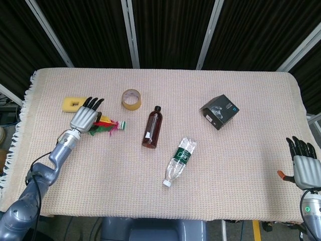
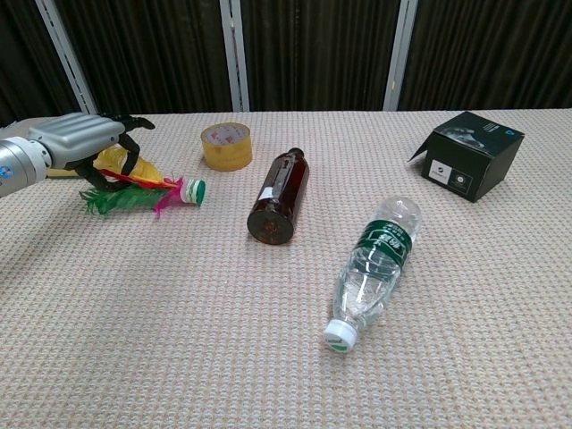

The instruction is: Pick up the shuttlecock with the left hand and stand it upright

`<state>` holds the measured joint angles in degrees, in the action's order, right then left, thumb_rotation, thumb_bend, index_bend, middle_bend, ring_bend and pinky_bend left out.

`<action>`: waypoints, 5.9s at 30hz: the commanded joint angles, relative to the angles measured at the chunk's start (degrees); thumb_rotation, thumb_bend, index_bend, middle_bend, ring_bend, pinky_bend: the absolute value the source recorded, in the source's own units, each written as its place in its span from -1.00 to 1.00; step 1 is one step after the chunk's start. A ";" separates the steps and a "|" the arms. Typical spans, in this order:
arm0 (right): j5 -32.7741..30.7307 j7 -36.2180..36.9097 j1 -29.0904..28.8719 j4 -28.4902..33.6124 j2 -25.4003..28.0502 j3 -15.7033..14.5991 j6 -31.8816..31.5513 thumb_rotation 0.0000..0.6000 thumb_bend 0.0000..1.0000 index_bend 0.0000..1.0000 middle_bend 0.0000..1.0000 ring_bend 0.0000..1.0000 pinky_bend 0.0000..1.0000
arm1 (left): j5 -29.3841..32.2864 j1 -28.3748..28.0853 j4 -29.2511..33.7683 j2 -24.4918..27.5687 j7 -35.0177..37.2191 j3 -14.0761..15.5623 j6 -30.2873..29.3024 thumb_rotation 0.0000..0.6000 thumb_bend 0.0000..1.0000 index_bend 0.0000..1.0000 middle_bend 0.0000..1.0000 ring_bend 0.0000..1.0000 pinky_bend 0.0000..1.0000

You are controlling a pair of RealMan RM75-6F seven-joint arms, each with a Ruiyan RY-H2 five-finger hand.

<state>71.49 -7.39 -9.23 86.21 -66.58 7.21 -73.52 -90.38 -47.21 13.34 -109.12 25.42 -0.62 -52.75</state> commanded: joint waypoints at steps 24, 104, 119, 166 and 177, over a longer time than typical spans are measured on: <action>6.01 2.76 2.57 2.98 2.28 -1.89 -5.55 1.00 -0.76 -1.00 -1.00 -1.00 -1.00 | 6.28 2.66 60.47 33.03 -20.96 -0.47 -4.58 1.00 0.21 0.54 -0.85 -1.00 -1.00; 7.51 -2.21 2.26 3.26 0.13 -3.12 -4.91 1.00 -0.75 -1.00 -1.00 -1.00 -1.00 | 16.14 4.87 65.18 32.65 -35.97 -3.59 -0.49 1.00 -0.46 -0.82 -1.00 -1.00 -1.00; 7.22 -1.42 2.51 3.19 0.58 -2.59 -5.59 1.00 -0.74 -1.00 -1.00 -1.00 -1.00 | 2.28 3.48 68.19 32.61 -19.00 -2.06 -4.08 1.00 -0.70 -0.85 -1.00 -1.00 -1.00; 8.70 -1.64 2.88 4.38 1.31 -2.95 -6.55 1.00 -0.74 -1.00 -1.00 -1.00 -1.00 | -8.70 -2.78 53.16 15.80 -1.97 -4.76 -22.20 1.00 -0.88 -0.87 -1.00 -1.00 -1.00; 7.94 -1.79 3.31 4.62 1.36 -2.55 -7.20 1.00 -0.74 -1.00 -1.00 -1.00 -1.00 | 2.42 9.86 71.11 35.88 -20.24 1.33 -20.10 1.00 -0.81 -0.87 -1.00 -1.00 -1.00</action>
<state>79.42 -9.20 -5.94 90.81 -65.23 4.66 -80.70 -93.72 -43.42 78.56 -79.86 13.81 -1.81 -73.09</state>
